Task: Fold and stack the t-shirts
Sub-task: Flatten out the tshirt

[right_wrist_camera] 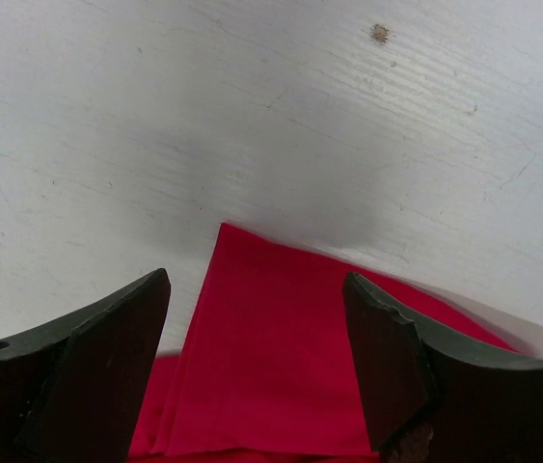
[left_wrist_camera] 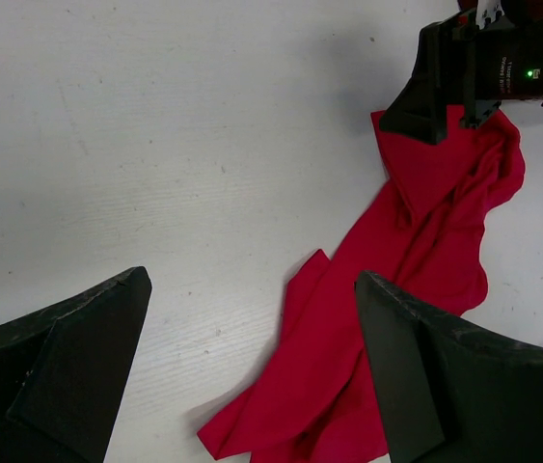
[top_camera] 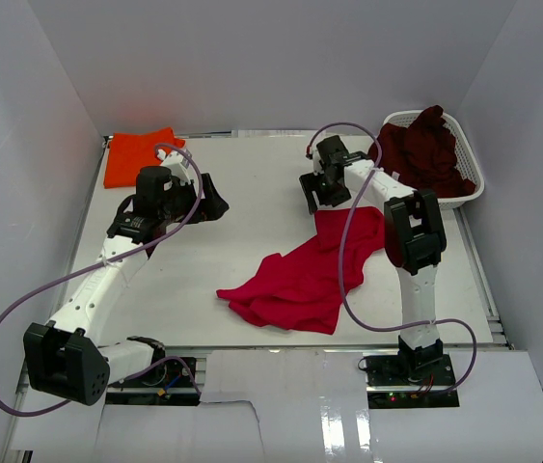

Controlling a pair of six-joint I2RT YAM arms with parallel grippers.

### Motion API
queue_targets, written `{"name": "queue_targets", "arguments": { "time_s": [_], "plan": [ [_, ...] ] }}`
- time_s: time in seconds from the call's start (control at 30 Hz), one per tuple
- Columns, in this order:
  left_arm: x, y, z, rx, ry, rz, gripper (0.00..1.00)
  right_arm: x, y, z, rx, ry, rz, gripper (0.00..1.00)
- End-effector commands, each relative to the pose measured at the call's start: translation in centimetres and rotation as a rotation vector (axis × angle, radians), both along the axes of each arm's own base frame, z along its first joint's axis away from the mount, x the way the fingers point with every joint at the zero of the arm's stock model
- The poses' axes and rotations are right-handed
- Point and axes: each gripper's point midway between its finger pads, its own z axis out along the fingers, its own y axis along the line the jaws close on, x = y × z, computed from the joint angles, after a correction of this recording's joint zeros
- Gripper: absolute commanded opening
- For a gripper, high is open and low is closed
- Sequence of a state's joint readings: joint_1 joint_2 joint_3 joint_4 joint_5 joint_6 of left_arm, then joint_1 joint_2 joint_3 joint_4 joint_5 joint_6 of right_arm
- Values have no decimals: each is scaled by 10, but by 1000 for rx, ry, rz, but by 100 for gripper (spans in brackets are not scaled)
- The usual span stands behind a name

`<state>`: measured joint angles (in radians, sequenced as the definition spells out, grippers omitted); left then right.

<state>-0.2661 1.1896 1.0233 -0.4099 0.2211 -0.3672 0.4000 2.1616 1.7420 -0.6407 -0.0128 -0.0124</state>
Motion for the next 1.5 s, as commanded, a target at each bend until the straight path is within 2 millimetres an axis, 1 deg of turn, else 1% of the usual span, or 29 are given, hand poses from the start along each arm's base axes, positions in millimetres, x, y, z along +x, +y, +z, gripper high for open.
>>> {"name": "queue_targets", "arguments": {
  "time_s": [0.0,0.13,0.2,0.53,0.63,0.67,0.73,0.77,0.83,0.9,0.93,1.0,1.03,1.13,1.2,1.23,1.27,1.33,1.37,1.4,1.47],
  "plan": [
    [1,-1,5,-3,-26,-8,98,1,2,-7,-15,-5,21,78],
    [0,-1,5,-4,-25,-7,98,0,3,-11,-18,2,22,77],
    [0,-2,4,-4,-23,-9,98,0,3,-14,-19,5,22,72],
    [-1,-1,3,-3,-21,-9,98,-5,1,-30,-31,33,26,71],
    [-1,-1,2,-1,-21,-7,98,-8,0,-34,-34,42,26,68],
    [-1,-1,2,-1,-21,-7,98,-8,0,-36,-34,45,25,63],
    [-1,-1,2,-1,-21,-8,98,-10,-1,-38,-36,49,25,57],
    [-1,-1,2,-3,-21,-9,98,-9,0,-37,-35,45,26,49],
    [-1,-1,2,-1,-21,-8,98,-10,-1,-37,-35,47,25,38],
    [-1,-1,2,-3,-20,-9,98,-10,0,-35,-35,42,27,32],
    [-1,-2,2,-5,-19,-11,98,-9,-1,-35,-37,39,28,21],
    [-1,-1,1,-3,-19,-9,98,-7,1,-32,-34,32,33,10],
    [-1,-1,1,-3,-19,-9,98,-6,1,-31,-32,29,31,8],
    [-1,-2,1,-3,-17,-12,98,-2,4,-21,-22,16,37,8],
    [0,-2,0,-2,-14,-10,98,3,11,-5,7,-10,46,8],
    [0,-2,-1,-2,-13,-13,98,2,14,1,25,-10,51,8],
    [0,-2,0,-1,-16,-16,98,7,17,17,45,-39,50,8],
    [0,-4,-1,2,-16,-34,98,8,19,34,57,-53,48,8],
    [1,-6,1,3,-20,-46,98,11,20,46,68,-71,49,8],
    [2,-8,-2,7,-15,-58,98,18,23,65,82,-107,49,8],
    [2,-12,-1,8,-23,-99,98,19,20,85,82,-117,43,8]
  ]
}}
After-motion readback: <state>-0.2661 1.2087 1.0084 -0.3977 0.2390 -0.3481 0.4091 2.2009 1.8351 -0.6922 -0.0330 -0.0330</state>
